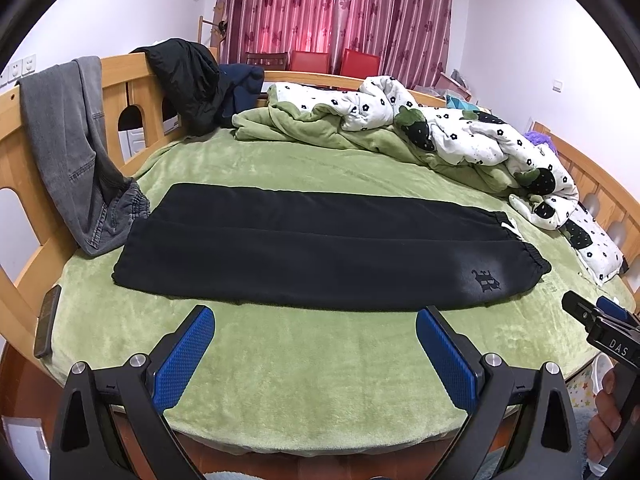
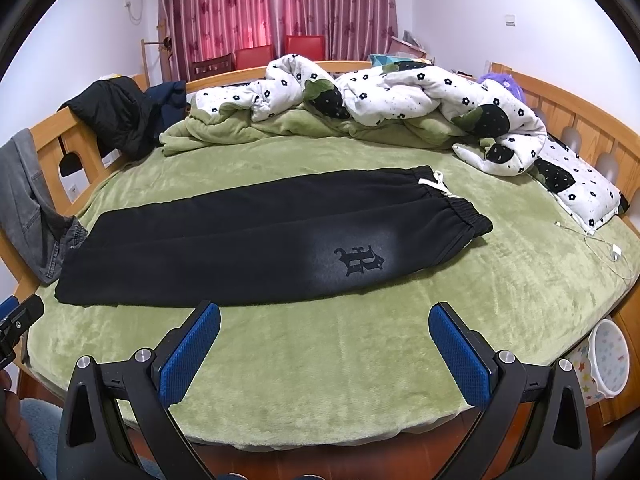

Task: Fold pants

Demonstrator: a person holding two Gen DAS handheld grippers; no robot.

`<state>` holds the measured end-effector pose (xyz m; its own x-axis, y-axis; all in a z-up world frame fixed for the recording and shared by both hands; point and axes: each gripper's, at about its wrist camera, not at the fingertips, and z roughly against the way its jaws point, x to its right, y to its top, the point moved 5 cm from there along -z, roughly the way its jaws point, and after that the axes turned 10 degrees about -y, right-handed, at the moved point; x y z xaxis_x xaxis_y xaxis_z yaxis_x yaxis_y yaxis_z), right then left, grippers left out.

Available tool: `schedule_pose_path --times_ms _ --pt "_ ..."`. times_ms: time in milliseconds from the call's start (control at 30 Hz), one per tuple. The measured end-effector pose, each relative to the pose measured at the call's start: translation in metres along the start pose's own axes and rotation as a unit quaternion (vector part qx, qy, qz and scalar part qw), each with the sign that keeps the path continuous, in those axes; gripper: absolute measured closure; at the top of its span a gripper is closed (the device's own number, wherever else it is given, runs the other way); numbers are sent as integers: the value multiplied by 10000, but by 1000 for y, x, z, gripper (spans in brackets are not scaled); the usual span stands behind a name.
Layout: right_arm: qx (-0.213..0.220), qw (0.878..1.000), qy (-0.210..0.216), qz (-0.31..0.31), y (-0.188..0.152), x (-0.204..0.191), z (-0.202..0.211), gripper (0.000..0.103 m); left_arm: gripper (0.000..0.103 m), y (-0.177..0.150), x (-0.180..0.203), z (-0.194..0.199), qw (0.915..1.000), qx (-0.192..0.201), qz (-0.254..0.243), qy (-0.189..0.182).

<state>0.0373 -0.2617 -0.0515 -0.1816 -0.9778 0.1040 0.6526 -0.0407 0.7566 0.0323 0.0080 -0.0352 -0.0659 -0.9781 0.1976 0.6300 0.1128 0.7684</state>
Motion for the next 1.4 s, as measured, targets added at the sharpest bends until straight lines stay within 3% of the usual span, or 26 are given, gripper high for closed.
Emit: schedule_pose_path --times_ms 1400 --pt "6 9998 2 198 -4 -22 7 1 2 -2 10 0 10000 71 -8 26"
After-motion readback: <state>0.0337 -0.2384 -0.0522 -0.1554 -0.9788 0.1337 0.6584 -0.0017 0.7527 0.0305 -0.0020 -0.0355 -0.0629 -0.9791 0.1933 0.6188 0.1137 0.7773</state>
